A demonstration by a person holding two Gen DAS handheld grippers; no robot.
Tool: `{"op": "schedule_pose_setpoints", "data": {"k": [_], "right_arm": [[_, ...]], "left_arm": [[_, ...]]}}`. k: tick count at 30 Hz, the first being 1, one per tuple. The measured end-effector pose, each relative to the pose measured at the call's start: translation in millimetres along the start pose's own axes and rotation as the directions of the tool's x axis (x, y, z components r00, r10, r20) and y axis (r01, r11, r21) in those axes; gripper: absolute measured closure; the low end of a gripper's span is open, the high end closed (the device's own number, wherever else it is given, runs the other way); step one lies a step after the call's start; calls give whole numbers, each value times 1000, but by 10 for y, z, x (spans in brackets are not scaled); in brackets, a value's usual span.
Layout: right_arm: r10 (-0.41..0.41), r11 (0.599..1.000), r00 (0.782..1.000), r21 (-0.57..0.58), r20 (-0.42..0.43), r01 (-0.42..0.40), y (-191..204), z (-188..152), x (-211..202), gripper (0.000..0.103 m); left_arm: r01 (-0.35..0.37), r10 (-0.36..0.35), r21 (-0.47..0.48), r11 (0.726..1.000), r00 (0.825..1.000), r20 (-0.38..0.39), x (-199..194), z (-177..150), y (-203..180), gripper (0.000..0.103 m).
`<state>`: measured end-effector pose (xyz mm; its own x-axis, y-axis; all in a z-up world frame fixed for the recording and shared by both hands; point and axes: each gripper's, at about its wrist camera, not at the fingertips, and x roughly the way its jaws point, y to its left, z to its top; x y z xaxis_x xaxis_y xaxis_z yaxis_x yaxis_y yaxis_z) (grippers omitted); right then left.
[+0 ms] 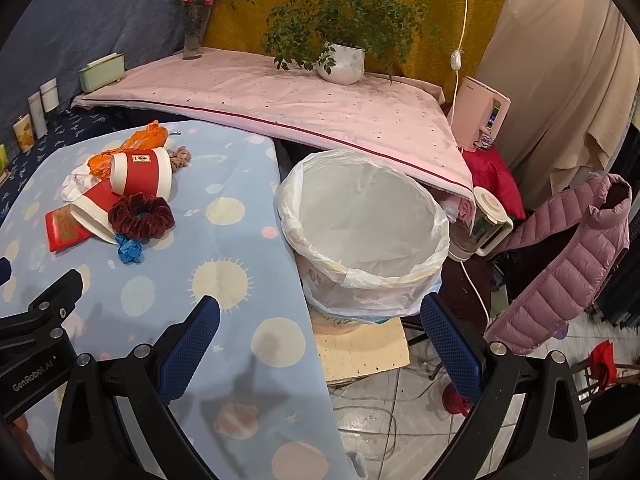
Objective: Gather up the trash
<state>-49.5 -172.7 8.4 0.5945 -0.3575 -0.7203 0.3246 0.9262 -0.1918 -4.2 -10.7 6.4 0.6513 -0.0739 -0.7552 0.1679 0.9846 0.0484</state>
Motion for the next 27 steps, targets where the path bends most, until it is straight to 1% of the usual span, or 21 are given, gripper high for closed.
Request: {"op": "schedule_pose_setpoints", "data": {"k": [8,13,16,21,23,27], "right_arm": [[-1,1000,1000,9,8,1,-2,21,22,7],[-7,1000,1000,26,17,6,16,88,85,7],[7,999,1000,41,19,-8,51,129,122,7],[27,999,999,37,28,-28,220,211,184,7],[42,999,999,24,34,-43,334,253,230,7],[84,996,996,3,23,-85,574,301,351,7]], "left_arm": [[10,-10,-6,1000,1000,-16,97,25,44,7],[8,-8,-25,1000,1000,-21,218,54,162,7],[3,-5,-43,999,999,-38,332,78,292,7],[-10,7,-78,997,999,-40,501,135,595,7],[-17,13,-92,996,999,-35,566,156,738,7],[-40,37,-92,995,999,-35,687,183,948,7]]}}
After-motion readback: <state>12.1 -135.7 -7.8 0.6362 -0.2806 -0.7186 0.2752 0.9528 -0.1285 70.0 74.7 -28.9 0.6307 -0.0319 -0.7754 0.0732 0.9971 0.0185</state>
